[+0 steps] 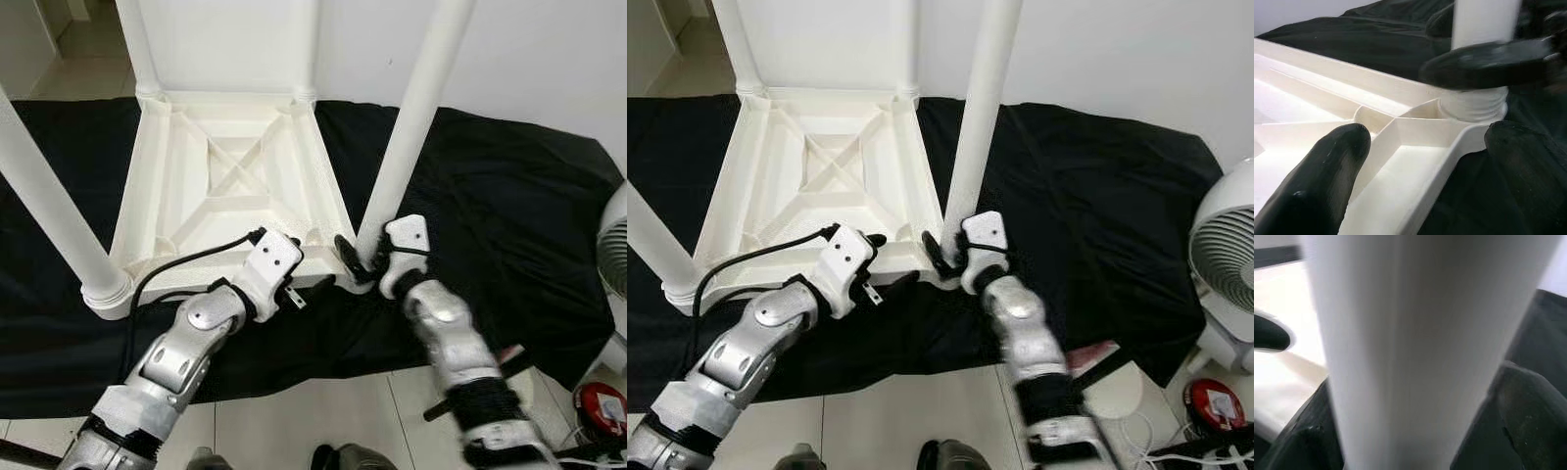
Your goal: Building children table
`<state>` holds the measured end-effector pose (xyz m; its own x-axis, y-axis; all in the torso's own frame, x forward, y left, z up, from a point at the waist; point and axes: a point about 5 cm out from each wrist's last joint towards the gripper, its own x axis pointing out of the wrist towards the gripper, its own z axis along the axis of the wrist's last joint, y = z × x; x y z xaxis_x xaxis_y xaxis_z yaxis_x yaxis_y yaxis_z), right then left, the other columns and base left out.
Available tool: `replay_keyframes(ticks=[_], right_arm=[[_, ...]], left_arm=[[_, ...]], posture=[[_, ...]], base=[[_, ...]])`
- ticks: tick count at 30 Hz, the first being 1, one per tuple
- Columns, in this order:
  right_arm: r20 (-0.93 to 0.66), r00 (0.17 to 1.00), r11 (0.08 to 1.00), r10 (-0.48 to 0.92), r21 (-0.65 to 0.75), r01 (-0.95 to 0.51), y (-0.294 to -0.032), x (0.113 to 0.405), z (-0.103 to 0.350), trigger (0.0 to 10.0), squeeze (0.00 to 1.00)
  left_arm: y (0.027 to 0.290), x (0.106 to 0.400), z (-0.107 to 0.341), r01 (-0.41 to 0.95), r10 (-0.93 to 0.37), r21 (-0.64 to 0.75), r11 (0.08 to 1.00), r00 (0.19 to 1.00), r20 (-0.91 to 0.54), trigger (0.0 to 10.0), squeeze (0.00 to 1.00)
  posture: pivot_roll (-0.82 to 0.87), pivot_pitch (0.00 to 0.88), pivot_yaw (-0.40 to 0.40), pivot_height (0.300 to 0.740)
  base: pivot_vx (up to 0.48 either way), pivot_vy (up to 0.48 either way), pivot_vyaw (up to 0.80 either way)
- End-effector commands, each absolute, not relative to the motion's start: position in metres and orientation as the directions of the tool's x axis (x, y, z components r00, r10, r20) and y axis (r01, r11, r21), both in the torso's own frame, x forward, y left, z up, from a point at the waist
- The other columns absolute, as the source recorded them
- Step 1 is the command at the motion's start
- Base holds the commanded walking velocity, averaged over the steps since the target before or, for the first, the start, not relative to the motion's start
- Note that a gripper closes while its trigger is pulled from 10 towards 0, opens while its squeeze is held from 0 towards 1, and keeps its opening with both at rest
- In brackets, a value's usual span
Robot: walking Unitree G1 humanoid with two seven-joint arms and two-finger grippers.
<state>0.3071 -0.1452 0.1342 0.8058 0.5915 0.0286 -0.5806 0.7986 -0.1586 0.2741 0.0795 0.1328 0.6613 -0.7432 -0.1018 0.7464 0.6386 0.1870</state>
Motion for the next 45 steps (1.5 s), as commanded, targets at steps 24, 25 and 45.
replay_keyframes(ticks=[24,25,45], right_arm=[[-0.066,0.595,0.583,0.801,-0.139,-0.801,-0.146,0.310,0.129,0.0,0.00],[-0.066,0.595,0.583,0.801,-0.139,-0.801,-0.146,0.310,0.129,0.0,0.00],[-0.008,0.874,0.867,0.486,-0.123,-0.483,-0.118,0.305,0.122,10.0,0.00]], left_arm=[[0.076,0.273,0.139,0.779,-0.775,0.194,0.596,0.622,-0.117,10.0,0.00],[0.076,0.273,0.139,0.779,-0.775,0.194,0.596,0.622,-0.117,10.0,0.00],[0.071,0.269,0.137,0.796,-0.790,0.179,0.578,0.601,-0.122,10.0,0.00]], posture=[[0.09,0.000,-0.066,0.740],[0.09,0.000,-0.066,0.740],[0.06,0.000,-0.072,0.740]], base=[[0.000,0.000,0.00],[0.000,0.000,0.00],[0.000,0.000,0.00]])
